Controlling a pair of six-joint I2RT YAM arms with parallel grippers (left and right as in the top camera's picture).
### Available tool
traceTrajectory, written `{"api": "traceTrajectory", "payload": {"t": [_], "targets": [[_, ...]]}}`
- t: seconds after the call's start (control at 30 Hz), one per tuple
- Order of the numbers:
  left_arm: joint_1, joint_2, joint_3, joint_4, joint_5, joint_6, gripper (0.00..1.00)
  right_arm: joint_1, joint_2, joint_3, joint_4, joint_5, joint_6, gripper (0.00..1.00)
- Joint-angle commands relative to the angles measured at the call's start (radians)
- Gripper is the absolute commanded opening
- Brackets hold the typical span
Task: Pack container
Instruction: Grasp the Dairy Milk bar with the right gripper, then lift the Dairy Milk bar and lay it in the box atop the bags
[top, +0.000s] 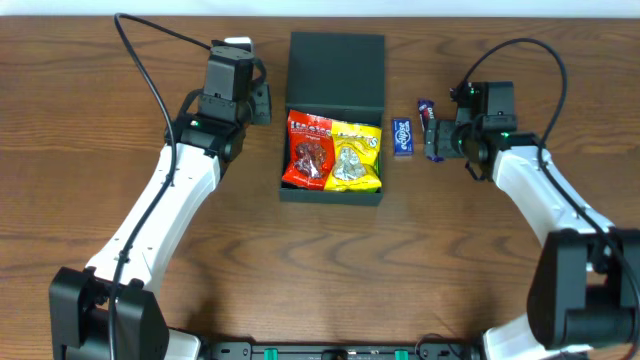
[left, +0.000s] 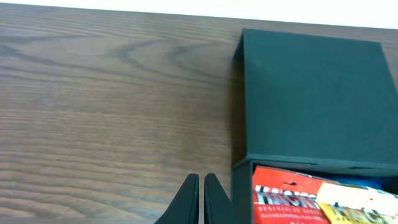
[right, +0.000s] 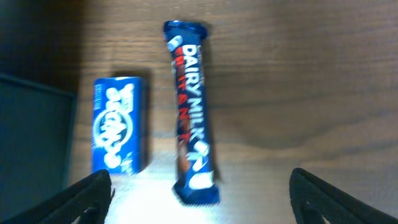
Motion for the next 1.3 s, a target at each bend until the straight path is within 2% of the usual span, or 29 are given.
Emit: {"api": "traceTrajectory", "payload": {"t": [0.0,0.17,0.4,0.63,0.7,0.87,1.0,1.07,1.27], "targets": [[0.002,-0.012,-0.003,-0.005,0.051,-0.008,0.06,0.006,0.051,0.011,0.05,0.04,-0.009,0.78],[0.001,-0.012,-0.003,-0.005,0.051,-0.008,0.06,0.014,0.132,0.011,0.133,0.04,-0.009,0.68],[0.001,-0.012,-0.003,-0.005,0.051,-0.008,0.07,0.033,0.203,0.013,0.174,0.123,-0.009,0.68],[0.001,-0.012,-0.003,-0.003,0.051,-0.008,0.07,0.038,0.255,0.013,0.179,0.119,-0.008,0.62],[0.001,-0.012,-0.003,-0.004,0.051,-0.008,0.07,0.043,0.256,0.013,0.177,0.119,-0.008,0.56],[0.001,-0.012,-0.003,-0.004,0.051,-0.008,0.06,0.044,0.256,0.016,0.177,0.119,-0.008,0.29],[0.001,-0.012,-0.003,-0.004,0.019,-0.007,0.07,0.044,0.249,0.032,0.146,0.119,-0.008,0.14],[0.002,-0.012,-0.003,-0.004,-0.013,-0.006,0.07,0.044,0.237,0.043,0.131,0.119,-0.008,0.03],[0.003,-0.014,-0.003,-0.005,-0.032,-0.003,0.06,0.051,0.089,0.071,0.116,0.101,-0.008,0.01]]}}
